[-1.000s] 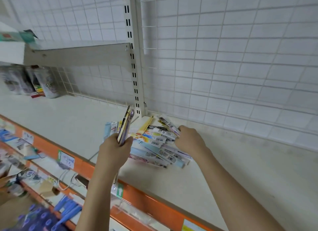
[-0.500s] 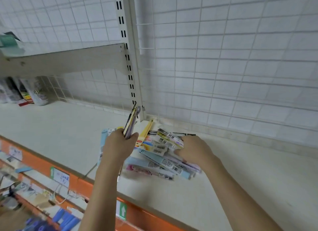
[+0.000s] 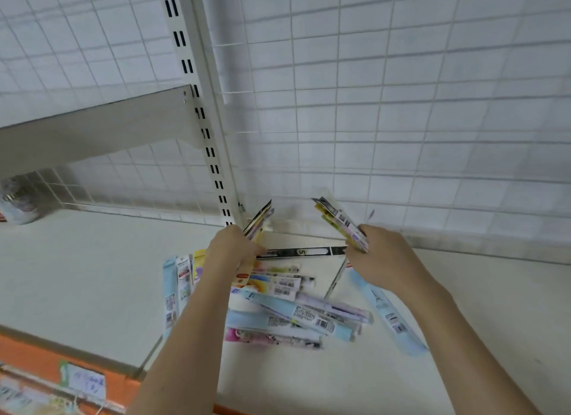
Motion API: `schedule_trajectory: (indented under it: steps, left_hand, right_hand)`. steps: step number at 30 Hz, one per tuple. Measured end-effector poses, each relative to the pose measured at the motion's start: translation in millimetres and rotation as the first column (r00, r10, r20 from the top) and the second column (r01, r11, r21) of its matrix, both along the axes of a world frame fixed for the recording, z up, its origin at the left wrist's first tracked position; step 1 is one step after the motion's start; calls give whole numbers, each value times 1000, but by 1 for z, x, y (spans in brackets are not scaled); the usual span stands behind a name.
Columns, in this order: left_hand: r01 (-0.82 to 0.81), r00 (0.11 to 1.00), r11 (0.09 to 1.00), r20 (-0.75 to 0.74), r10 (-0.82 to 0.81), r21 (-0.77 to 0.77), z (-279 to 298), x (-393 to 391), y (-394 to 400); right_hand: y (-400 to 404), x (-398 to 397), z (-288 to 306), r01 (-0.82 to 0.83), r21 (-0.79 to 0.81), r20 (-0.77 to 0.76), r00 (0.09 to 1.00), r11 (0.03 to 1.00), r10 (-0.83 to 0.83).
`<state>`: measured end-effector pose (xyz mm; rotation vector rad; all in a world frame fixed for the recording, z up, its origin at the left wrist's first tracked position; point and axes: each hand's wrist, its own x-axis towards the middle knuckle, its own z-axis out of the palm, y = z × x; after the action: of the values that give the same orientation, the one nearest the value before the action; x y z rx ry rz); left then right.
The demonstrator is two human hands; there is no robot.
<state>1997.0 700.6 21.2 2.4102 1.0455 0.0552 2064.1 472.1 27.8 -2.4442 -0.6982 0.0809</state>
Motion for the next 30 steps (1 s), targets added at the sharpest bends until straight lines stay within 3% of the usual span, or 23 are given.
schedule_trajectory:
  steps: [4, 11, 17, 22, 26, 30]
  left_hand:
    - [-6, 999, 1000, -47, 6, -8, -8, 3, 1]
    - [-51, 994, 994, 87, 59, -95, 25, -2, 3]
    - [-4, 934, 956, 341, 108, -292, 42, -21, -7]
    - [26, 924, 981, 379, 50, -191, 40, -38, -14]
    - [91, 926, 967, 378, 6, -238, 35, -48, -19]
    - [155, 911, 944, 413, -23, -290, 27, -49, -21]
  right_hand:
    - [-10, -3, 0, 58, 48, -29, 998, 997, -56]
    - [-16, -3, -1, 140, 68, -107, 985, 988, -133]
    - [-24, -3, -11, 154, -39, -158, 975, 987, -159]
    - [-32, -3, -15, 200, -129, -244, 943, 971, -227]
    - [-28, -7, -22, 184, -295, -308, 910, 938, -276]
    - [-21, -12, -26, 166, -303, -370, 887, 938, -276]
